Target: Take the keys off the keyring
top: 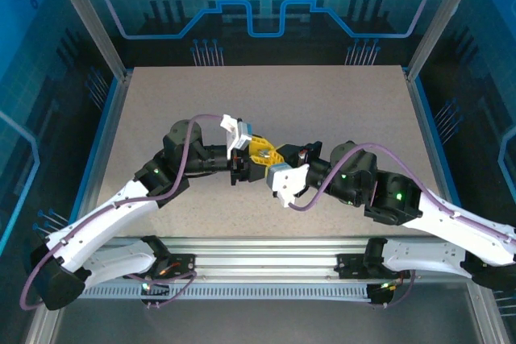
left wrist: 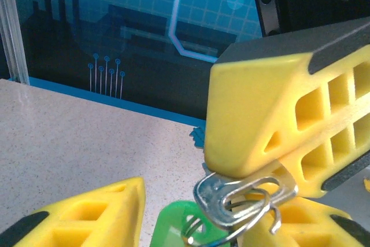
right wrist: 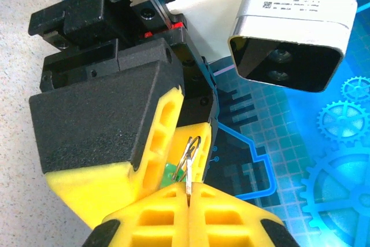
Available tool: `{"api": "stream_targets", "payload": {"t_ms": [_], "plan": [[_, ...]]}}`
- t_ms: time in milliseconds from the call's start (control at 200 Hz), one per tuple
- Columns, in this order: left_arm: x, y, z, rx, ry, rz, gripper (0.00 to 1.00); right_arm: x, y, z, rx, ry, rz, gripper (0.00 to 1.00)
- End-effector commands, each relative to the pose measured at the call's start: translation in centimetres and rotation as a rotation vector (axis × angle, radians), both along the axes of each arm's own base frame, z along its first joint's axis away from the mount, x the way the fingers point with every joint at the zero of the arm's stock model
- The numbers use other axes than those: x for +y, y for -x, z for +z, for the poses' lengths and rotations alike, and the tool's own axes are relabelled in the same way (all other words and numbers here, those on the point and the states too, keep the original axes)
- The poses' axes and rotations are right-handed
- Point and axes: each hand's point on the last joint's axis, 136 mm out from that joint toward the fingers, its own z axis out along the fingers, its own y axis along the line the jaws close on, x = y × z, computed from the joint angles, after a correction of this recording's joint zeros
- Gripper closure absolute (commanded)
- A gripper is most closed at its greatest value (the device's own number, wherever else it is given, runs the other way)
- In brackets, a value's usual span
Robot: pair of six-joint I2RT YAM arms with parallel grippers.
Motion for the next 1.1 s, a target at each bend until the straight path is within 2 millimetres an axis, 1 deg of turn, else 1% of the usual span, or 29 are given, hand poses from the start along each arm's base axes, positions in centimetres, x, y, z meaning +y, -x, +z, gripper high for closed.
{"api": "stream_targets", "payload": {"t_ms": [0,80,155,285,365,440,560,641,726,786,861,921,976,1021,1096], "plan": [[0.1,0.6,1.8,-0.053,0.055,-0.010,0.52,0.2,0.1,1.0,0.037,-0.052,0.020,1.00],[0.3,0.5,1.5,-0.048,0.052,-0.003,0.49,0.0,-0.2,1.3,0.054,-0.078,0.011,1.00],[0.4,0.5,1.2,-0.047,0.051,0.008,0.44,-0.2,-0.4,1.6,0.066,-0.095,0.002,1.00],[0.7,0.6,1.0,-0.060,0.056,0.018,0.40,-0.4,-1.1,1.9,0.080,-0.114,-0.025,1.00],[0.9,0.5,0.5,-0.065,0.046,0.033,0.38,-0.8,-1.5,2.3,0.094,-0.136,-0.043,1.00],[1.2,0.1,0.1,-0.062,0.041,0.072,0.35,-1.1,-1.7,2.5,0.108,-0.155,-0.048,1.00],[1.8,-0.4,-0.5,-0.062,0.033,0.122,0.35,-1.7,-2.5,2.7,0.153,-0.194,-0.069,1.00],[2.4,-1.3,-0.6,-0.043,0.031,0.174,0.34,-2.2,-3.0,2.8,0.189,-0.226,-0.079,1.00],[3.3,-3.0,-0.1,0.002,0.054,0.248,0.33,-2.6,-3.5,2.7,0.215,-0.264,-0.092,1.00],[4.0,-4.1,0.4,0.010,0.068,0.291,0.33,-2.8,-3.9,2.3,0.241,-0.279,-0.100,1.00],[4.8,-5.6,1.1,0.019,0.089,0.350,0.28,-3.0,-4.4,1.7,0.274,-0.303,-0.111,1.00],[5.0,-6.2,1.9,0.011,0.097,0.339,0.34,-3.2,-4.9,1.5,0.302,-0.336,-0.115,1.00],[5.0,-6.5,2.6,0.009,0.111,0.318,0.34,-3.3,-5.0,1.2,0.335,-0.362,-0.102,1.00],[4.8,-6.5,3.2,0.009,0.120,0.281,0.37,-3.5,-5.2,1.0,0.366,-0.383,-0.098,1.00],[4.7,-7.0,4.3,0.028,0.140,0.228,0.37,-3.6,-5.4,0.9,0.411,-0.414,-0.086,1.00]]}}
